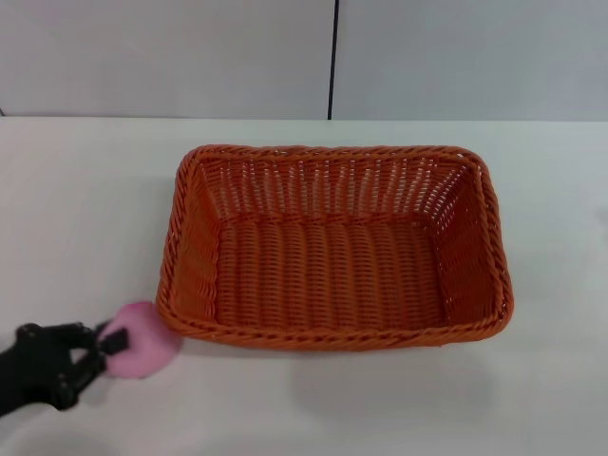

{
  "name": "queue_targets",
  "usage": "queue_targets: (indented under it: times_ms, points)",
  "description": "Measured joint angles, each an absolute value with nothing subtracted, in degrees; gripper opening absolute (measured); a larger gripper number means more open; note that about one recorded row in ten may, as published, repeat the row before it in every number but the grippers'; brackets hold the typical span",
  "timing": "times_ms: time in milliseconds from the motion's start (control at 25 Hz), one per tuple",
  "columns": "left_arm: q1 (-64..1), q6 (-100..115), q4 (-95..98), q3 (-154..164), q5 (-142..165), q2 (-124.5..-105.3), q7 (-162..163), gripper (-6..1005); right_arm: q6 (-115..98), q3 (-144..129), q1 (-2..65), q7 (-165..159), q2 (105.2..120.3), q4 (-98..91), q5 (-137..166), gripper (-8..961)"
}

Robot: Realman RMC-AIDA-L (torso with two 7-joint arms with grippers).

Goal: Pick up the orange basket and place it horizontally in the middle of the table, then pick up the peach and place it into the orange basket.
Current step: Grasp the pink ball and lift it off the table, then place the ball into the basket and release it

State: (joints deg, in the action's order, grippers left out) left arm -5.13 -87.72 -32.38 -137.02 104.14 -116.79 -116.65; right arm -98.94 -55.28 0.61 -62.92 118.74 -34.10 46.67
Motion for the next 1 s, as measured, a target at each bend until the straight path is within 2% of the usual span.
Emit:
queue_targets:
  times_ms: [280, 400, 520, 1000]
  points:
    - [-4.8, -89.6, -34.5, -152.4, 104.0, -116.68, -116.9, 127, -99.1, -55.3, 0.7, -62.9, 118.8, -33.9, 46.7, 617]
    - [-6.0, -94.1, -39.2, -156.4, 103.5, -117.86, -116.6, 99, -99.6, -55.3, 1.1, -62.9, 118.82, -33.9, 46.7, 617]
    - [-6.6, -95.1, -39.4, -156.5, 103.2, -117.98, -116.6, 71, -99.7, -55.3, 1.4, -62.9, 118.83, -33.9, 46.7, 617]
    - [-20.2, -107.5, -36.1, -148.5, 97.8, -118.54, -108.8, 61, -101.3, -55.2, 3.8, -63.0, 118.88, -32.1, 46.7, 617]
